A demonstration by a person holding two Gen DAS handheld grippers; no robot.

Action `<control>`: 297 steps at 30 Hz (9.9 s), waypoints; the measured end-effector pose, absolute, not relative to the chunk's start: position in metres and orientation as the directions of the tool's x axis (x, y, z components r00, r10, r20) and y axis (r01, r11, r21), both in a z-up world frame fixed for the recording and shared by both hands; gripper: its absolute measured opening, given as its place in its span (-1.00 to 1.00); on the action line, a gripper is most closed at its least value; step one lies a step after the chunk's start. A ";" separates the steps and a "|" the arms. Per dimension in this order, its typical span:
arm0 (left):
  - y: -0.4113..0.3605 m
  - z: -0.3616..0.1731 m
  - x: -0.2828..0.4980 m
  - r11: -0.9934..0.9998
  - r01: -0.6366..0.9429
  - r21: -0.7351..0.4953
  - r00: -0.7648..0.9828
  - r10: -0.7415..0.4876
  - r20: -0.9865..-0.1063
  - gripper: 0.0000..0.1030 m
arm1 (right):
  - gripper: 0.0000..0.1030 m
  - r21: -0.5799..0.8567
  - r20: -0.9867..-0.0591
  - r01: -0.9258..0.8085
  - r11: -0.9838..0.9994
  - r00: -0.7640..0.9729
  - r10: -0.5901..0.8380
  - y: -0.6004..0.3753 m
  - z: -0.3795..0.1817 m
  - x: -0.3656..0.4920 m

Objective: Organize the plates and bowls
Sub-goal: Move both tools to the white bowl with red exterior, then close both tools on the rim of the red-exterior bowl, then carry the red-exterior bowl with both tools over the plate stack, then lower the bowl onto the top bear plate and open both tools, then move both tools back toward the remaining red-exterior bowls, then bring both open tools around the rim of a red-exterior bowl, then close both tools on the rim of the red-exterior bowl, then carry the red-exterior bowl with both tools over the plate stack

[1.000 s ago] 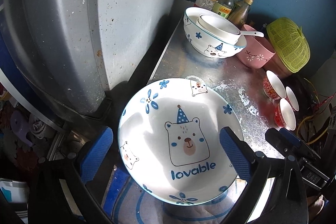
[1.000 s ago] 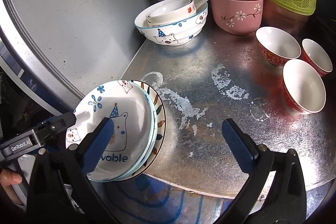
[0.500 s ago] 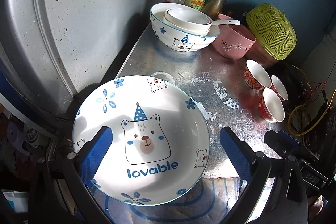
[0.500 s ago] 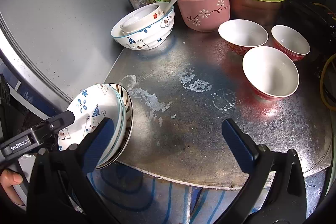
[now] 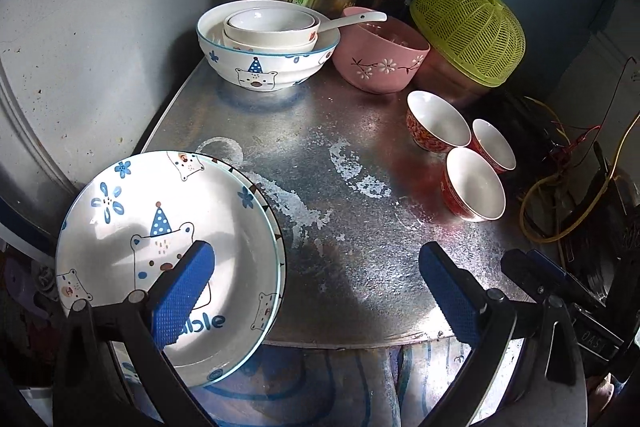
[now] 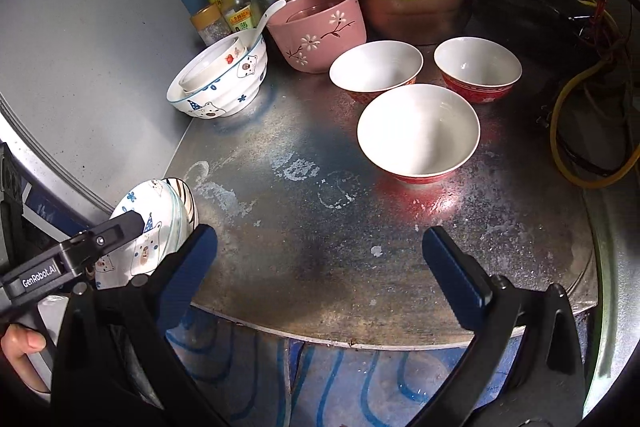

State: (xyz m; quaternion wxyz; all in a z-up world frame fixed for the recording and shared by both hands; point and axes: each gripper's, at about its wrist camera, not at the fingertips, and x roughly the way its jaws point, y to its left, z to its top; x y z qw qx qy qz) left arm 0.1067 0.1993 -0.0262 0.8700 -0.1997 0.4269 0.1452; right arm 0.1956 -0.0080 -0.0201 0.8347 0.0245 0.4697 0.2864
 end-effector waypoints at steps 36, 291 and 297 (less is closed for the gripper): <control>0.134 -0.077 0.290 0.903 -0.210 -0.376 0.520 -0.222 -0.825 0.43 | 0.02 0.525 -0.770 -0.158 0.836 0.330 0.546 -0.085 -0.072 0.334; 0.189 -0.123 0.383 0.825 -0.356 -0.440 0.493 -0.234 -0.838 -0.86 | -0.69 0.405 -0.858 -0.315 0.858 0.195 0.476 0.015 -0.094 0.409; 0.186 -0.117 0.380 0.857 -0.317 -0.406 0.497 -0.215 -0.841 -0.88 | -0.71 0.408 -0.847 -0.304 0.861 0.224 0.481 0.016 -0.092 0.407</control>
